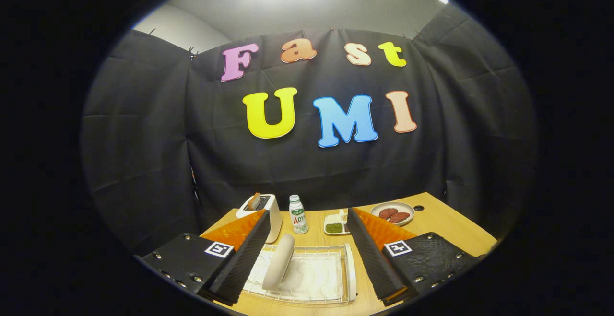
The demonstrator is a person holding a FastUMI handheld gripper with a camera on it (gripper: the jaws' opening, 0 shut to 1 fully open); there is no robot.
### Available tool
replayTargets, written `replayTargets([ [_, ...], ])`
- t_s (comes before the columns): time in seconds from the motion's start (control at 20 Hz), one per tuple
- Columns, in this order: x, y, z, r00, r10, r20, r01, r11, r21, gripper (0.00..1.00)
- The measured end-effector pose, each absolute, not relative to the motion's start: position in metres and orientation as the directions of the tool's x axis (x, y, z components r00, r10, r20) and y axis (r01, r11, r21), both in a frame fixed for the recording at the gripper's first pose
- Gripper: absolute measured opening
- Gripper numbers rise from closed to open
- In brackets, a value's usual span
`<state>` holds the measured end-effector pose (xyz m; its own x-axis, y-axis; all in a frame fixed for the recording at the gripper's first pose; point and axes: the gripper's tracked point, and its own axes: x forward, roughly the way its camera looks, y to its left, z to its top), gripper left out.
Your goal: Take the plate from the dish rack, then take the spoon from the basket and place it into the plate.
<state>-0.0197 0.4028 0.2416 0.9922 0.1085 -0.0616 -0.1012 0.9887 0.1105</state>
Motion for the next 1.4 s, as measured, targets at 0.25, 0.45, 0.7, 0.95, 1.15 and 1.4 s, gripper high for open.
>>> replayTargets([
  [0.25, -0.006, 0.423, 0.210, 0.979, 0.126, -0.162, -0.097, 0.980, 0.173, 0.99],
  [0.45, 0.006, 0.441, 0.180, 0.960, 0.134, -0.245, -0.082, 0.974, 0.213, 0.99],
  [0.7, 0.021, 0.458, 0.149, 0.933, 0.138, -0.331, -0.053, 0.966, 0.254, 0.99],
  [0.95, 0.036, 0.466, 0.114, 0.893, 0.124, -0.433, 0.001, 0.961, 0.277, 0.97],
  [1.15, 0.050, 0.478, 0.083, 0.831, 0.141, -0.538, 0.030, 0.954, 0.297, 0.98],
  [1.4, 0.058, 0.492, 0.059, 0.771, 0.150, -0.619, 0.062, 0.950, 0.307, 0.92],
])
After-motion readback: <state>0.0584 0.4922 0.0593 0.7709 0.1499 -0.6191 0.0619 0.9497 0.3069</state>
